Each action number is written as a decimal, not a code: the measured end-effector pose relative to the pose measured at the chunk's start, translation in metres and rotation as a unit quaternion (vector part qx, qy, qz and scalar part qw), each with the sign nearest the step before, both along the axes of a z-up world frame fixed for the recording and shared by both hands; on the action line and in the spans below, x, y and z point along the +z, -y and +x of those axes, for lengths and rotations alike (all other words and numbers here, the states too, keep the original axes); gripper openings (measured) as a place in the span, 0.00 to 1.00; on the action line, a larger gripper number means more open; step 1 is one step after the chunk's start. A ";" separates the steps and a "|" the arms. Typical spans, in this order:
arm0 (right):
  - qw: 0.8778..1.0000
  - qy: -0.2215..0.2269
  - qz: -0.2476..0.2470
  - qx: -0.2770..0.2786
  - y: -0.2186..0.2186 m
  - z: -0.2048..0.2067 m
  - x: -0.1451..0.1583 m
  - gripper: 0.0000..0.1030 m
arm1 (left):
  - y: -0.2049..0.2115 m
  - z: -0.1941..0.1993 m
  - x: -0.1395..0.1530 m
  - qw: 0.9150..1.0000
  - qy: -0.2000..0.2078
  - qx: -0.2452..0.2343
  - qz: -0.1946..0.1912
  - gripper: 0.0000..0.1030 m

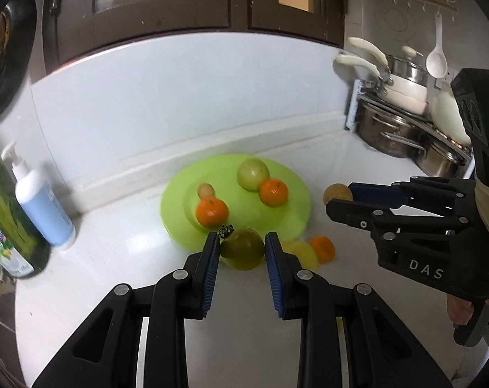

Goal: Organize fruits
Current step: 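Carry both small fruits over the green plate and open both tools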

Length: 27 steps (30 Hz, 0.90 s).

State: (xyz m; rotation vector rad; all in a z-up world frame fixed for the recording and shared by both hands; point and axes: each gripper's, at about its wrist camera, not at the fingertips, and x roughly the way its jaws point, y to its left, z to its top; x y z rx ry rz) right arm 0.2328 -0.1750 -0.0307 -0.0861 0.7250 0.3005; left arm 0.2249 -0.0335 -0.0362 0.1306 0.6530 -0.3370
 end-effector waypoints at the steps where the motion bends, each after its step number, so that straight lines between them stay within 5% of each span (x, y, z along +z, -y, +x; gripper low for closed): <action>1: 1.000 0.000 0.001 0.002 -0.001 0.004 0.001 0.29 | -0.002 0.003 0.002 1.000 0.001 0.000 0.000 0.28; 12: 0.998 -0.041 0.002 0.054 -0.037 0.079 0.003 0.29 | -0.019 0.070 0.013 1.000 -0.012 0.003 0.013 0.28; 27: 0.994 -0.098 -0.016 0.047 -0.049 0.144 -0.037 0.29 | -0.016 0.145 -0.029 0.997 -0.075 -0.009 0.022 0.28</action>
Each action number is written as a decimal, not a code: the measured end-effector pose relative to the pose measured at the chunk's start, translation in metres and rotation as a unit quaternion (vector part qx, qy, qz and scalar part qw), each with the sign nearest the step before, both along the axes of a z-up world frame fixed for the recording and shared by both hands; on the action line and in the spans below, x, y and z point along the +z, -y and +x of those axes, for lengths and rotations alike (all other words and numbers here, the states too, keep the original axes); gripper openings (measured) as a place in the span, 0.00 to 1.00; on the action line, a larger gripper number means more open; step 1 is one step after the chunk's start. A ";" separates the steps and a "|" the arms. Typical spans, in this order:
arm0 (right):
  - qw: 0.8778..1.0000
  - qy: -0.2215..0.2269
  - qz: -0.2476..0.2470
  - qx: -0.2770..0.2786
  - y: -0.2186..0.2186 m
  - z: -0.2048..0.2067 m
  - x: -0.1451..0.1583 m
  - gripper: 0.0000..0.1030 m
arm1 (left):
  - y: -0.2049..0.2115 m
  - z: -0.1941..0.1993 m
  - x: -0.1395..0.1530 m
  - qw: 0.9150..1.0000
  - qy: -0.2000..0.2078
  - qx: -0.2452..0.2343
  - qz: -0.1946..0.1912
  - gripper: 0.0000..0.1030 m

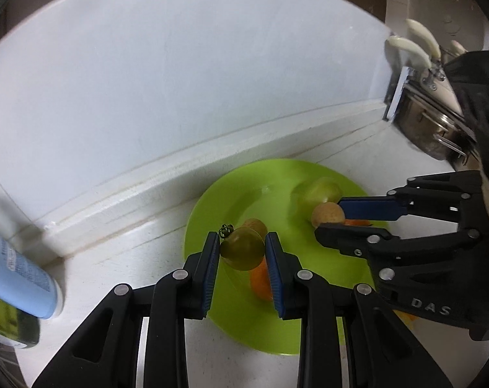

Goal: Organize fruits
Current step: 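Carry both small fruits over the green plate and open both tools, then withdraw both tools from the plate back to the fruit pile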

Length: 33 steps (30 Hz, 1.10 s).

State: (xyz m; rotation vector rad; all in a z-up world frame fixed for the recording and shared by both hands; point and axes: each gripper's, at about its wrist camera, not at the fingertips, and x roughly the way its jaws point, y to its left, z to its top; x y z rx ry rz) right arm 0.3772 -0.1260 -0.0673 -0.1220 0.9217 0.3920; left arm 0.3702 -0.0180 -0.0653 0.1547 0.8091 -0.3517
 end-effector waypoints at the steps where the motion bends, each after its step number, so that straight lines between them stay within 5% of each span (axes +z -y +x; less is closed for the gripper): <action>1: 1.000 -0.002 -0.002 0.001 -0.001 0.002 -0.002 0.29 | 0.000 0.003 -0.003 1.000 -0.004 0.001 -0.001 0.28; 17: 1.000 0.005 -0.013 0.001 0.000 -0.001 -0.004 0.30 | -0.005 0.000 0.002 1.000 0.003 0.008 -0.004 0.36; 33: 0.995 0.094 0.014 -0.015 0.026 -0.087 0.050 0.30 | -0.005 -0.088 0.059 0.997 0.068 0.014 -0.033 0.53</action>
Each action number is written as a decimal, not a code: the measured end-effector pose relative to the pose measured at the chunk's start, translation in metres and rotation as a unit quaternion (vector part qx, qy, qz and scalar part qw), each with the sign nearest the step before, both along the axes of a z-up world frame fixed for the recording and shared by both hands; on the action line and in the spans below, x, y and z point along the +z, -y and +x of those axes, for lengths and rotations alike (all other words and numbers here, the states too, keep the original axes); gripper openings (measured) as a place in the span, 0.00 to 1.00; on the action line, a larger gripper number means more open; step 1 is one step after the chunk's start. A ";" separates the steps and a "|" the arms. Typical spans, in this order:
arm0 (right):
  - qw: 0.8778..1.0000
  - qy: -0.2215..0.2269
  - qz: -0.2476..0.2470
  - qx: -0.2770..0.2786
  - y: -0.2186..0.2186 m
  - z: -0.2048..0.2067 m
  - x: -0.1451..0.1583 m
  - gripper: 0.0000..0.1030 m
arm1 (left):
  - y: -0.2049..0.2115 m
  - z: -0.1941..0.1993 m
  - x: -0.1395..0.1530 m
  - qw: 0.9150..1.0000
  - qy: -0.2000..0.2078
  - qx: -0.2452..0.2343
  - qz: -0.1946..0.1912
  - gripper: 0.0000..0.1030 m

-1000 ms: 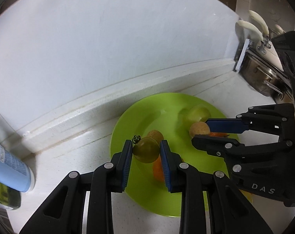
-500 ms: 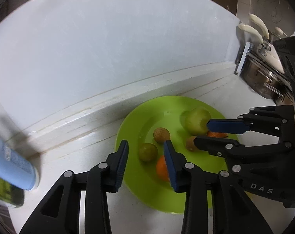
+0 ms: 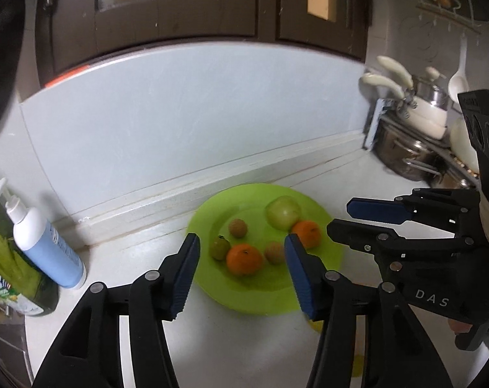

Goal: Organize fruits
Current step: 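Withdraw both tools from the plate back to the fruit pile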

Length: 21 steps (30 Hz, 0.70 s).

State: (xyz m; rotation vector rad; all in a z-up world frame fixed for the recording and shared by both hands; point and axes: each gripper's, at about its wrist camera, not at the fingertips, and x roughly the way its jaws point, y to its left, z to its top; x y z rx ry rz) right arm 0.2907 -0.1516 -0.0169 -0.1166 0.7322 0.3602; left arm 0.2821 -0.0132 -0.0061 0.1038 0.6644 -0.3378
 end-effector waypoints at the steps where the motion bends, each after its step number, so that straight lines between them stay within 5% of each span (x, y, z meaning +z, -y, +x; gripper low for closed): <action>1: 1.000 0.003 0.002 -0.003 0.002 -0.006 0.002 0.30 | 0.001 -0.005 0.002 1.000 0.003 0.000 0.000 0.54; 11: 1.000 0.009 0.012 -0.015 0.013 -0.062 0.004 0.34 | 0.011 -0.058 0.002 1.000 0.011 -0.012 0.007 0.60; 21: 0.999 -0.045 0.005 -0.015 0.014 -0.101 -0.033 0.34 | 0.015 -0.091 -0.028 0.999 -0.020 -0.027 0.029 0.60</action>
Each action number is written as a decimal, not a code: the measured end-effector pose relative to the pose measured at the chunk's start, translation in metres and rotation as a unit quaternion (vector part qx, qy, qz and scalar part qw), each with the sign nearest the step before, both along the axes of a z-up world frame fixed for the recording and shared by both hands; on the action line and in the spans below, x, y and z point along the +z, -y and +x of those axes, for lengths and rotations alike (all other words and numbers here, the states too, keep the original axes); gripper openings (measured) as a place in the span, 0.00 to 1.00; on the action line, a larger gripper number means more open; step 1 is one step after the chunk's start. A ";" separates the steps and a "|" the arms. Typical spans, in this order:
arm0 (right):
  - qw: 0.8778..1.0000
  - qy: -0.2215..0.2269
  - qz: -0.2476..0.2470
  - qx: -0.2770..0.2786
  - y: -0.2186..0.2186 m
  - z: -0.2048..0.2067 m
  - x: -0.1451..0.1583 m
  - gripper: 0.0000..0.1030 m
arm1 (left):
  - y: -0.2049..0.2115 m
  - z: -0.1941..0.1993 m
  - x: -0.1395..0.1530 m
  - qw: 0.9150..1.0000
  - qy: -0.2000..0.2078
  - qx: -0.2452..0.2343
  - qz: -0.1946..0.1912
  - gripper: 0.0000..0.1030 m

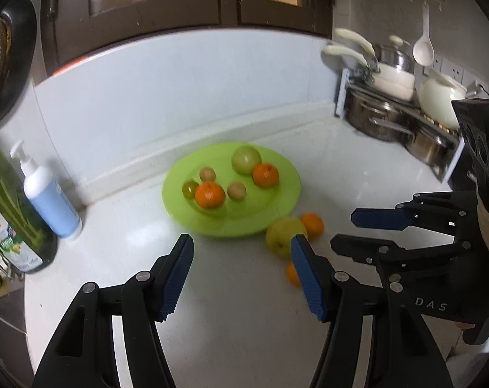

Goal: Organize fruits
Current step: 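Withdraw both tools from the plate back to the fruit pile, then grasp an orange with the left tool while the right tool grasps a small green fruit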

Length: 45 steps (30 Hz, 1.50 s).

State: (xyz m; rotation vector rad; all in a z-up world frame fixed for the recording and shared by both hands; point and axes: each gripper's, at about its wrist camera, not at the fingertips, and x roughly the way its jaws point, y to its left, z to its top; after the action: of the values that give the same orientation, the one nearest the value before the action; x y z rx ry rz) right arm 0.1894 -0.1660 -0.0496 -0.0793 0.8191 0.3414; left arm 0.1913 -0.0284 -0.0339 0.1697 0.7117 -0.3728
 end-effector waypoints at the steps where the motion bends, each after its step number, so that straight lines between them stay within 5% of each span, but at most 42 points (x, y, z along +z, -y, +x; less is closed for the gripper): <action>1: 1.000 -0.008 0.000 0.003 -0.001 -0.003 -0.004 0.34 | 0.000 -0.002 -0.004 1.000 -0.005 -0.001 0.003 0.60; 16: 0.995 -0.098 0.015 0.027 -0.012 -0.013 -0.062 0.34 | -0.001 -0.013 -0.036 0.998 -0.044 -0.031 0.018 0.60; 29: 0.995 -0.102 0.015 0.016 -0.012 -0.004 -0.074 0.34 | 0.025 0.017 -0.054 0.987 -0.108 -0.116 -0.017 0.56; 45: 0.995 -0.101 0.010 -0.010 0.000 -0.006 -0.071 0.30 | 0.052 0.044 -0.082 0.978 -0.176 -0.107 -0.025 0.32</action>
State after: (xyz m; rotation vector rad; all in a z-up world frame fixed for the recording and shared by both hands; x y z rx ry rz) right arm 0.1837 -0.1663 -0.1204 -0.0176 1.0162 0.3427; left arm 0.2349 -0.0804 -0.1161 0.1334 1.0365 -0.6354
